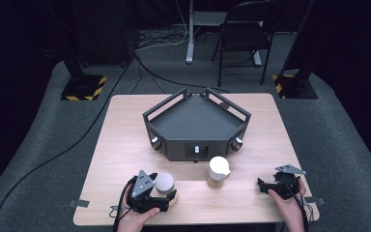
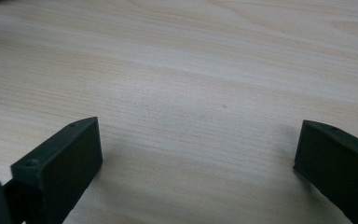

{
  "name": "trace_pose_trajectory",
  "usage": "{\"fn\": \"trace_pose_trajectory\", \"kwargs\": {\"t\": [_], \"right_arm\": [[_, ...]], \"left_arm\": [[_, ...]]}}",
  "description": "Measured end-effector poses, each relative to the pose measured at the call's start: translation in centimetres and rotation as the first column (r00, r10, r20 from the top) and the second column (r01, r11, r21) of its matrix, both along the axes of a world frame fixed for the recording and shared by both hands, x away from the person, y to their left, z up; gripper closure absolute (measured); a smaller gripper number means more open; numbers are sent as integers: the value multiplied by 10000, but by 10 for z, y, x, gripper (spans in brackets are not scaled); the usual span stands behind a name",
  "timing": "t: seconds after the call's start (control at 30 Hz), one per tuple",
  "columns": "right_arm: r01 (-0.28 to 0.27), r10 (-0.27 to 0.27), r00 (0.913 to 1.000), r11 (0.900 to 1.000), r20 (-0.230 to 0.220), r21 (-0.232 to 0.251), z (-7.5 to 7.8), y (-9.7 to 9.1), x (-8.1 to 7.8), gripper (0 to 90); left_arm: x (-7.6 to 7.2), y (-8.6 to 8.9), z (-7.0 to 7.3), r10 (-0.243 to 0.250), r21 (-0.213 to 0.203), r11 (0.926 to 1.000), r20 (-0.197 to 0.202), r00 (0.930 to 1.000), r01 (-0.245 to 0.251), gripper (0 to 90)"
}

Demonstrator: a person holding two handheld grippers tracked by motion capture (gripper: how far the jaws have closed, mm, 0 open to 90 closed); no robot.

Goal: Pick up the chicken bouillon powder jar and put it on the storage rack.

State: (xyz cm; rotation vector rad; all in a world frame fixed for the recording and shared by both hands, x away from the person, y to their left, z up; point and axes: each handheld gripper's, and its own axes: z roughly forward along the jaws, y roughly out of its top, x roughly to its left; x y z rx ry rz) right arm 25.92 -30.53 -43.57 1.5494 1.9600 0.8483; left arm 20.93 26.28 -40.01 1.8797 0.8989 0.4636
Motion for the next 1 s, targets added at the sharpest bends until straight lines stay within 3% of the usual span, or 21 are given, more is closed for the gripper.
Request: {"fn": "trace_pose_trajectory", "kwargs": {"t": [0.17,0.43,0.67,1.0], "right_arm": [[7,-7,10000,10000,-4,3,0,0,0,0],[9,-9,10000,10000,-5,5,0,0,0,0],[9,-9,10000,10000,-4,3,0,0,0,0],[10,-10,10000,10000,-6,6,0,0,0,0]], "left_arm": [[4,-8,-8,30,9,10000,48,10000,-30,153],[6,-20,-18,128,132,9998,445,9989,-134,210],[6,-22,-25,209,72,9997,756,9969,-215,352],[9,-24,-22,106,139,9998,746,9972,-117,357]]}}
